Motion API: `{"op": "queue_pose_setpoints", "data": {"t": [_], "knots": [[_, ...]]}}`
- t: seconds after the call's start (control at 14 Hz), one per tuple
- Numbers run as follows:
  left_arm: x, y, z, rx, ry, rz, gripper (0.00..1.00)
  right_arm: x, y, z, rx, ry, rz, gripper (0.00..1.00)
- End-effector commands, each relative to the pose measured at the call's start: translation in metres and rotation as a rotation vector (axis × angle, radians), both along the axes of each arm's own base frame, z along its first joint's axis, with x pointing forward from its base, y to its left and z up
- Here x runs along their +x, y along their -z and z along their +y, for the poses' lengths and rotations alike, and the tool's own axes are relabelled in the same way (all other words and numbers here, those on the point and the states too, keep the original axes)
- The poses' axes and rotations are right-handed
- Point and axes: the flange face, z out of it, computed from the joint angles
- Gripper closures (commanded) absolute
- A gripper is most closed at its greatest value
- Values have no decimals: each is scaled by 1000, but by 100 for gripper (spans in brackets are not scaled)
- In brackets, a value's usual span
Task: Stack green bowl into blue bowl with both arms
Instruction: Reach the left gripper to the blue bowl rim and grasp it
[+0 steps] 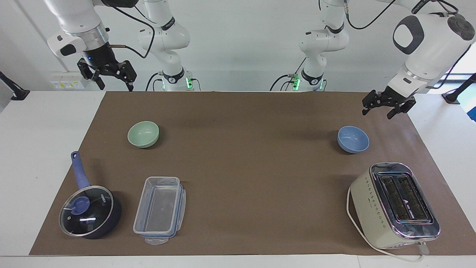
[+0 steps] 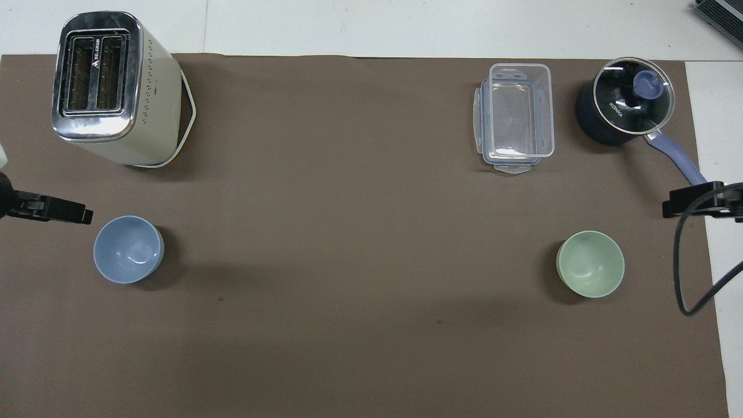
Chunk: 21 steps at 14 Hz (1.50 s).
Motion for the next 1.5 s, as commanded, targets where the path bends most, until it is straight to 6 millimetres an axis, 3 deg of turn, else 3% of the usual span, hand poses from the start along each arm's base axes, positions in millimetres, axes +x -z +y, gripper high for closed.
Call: {"op": "queue_pose_setpoints", "data": {"t": [0.0, 0.43, 0.71, 0.93, 1.07, 1.29, 1.36, 1.43], "knots": [[-14, 31, 29, -43, 15, -36, 0, -6, -2, -1, 5, -3, 2, 0], [-1, 134, 73, -80, 5, -5, 0, -6, -2, -1, 4, -3, 2, 0], [-5, 173, 111, -106, -16, 24, 4, -6, -2, -1, 5, -2, 2, 0], [-13, 192, 108, -137, -48, 23, 18, -6, -2, -2, 4, -2, 2, 0], [-26, 207, 106, -139, -46, 18, 21, -6, -2, -1, 5, -2, 2, 0], [-31, 210, 103, -161, -64, 19, 34, -6, -2, -2, 4, -2, 2, 0], [-31, 209, 103, -162, -64, 16, 49, -6, -2, -2, 4, -2, 2, 0], [-30, 209, 103, -172, -72, 13, 71, -6, -2, -1, 5, -2, 2, 0]]}}
